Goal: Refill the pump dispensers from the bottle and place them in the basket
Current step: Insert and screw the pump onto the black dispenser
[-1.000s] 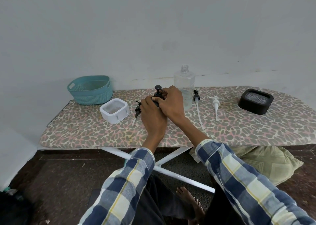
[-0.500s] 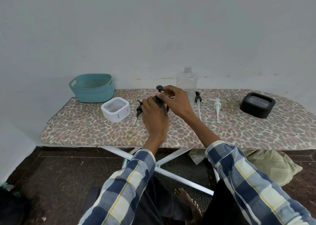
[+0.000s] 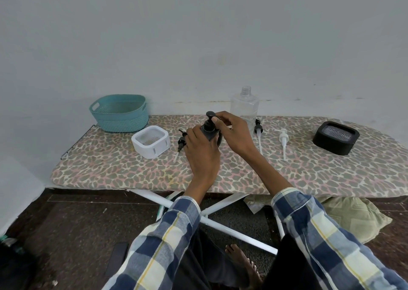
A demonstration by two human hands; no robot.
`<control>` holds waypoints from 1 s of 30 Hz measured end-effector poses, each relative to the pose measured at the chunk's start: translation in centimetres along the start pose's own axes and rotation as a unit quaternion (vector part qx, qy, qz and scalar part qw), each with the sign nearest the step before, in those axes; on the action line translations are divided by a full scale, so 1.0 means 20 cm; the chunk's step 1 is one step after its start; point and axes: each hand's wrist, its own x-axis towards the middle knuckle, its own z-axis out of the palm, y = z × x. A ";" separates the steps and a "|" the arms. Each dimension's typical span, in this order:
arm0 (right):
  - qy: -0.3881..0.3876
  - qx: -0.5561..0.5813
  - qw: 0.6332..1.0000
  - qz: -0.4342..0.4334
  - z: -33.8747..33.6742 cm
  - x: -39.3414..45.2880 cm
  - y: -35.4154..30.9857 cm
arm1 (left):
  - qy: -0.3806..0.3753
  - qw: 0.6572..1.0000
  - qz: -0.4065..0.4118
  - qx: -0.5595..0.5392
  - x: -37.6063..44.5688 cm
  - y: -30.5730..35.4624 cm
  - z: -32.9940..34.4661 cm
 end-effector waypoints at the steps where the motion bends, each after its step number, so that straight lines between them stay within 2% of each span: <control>1: -0.003 0.000 1.000 0.000 0.00 0.00 0.00 | -0.002 1.000 -0.001 -0.002 0.00 0.00 0.00; 10: -0.042 -0.023 0.999 0.012 0.00 0.00 -0.04 | -0.015 0.997 -0.032 -0.073 0.05 -0.01 -0.09; 17: -0.013 -0.049 0.997 -0.055 0.10 0.11 -0.22 | 0.019 0.987 -0.062 -0.149 0.24 0.00 -0.26; 20: -0.006 -0.061 0.995 -0.079 0.20 0.24 -0.34 | 0.029 0.985 -0.061 -0.158 0.41 -0.05 -0.37; 26: -0.025 -0.074 0.991 -0.112 0.51 0.51 -0.52 | -0.002 0.986 -0.069 -0.150 0.78 -0.27 -0.59; 30: -0.037 -0.069 0.987 -0.143 0.74 0.66 -0.63 | 0.019 0.990 -0.058 -0.130 0.99 -0.46 -0.72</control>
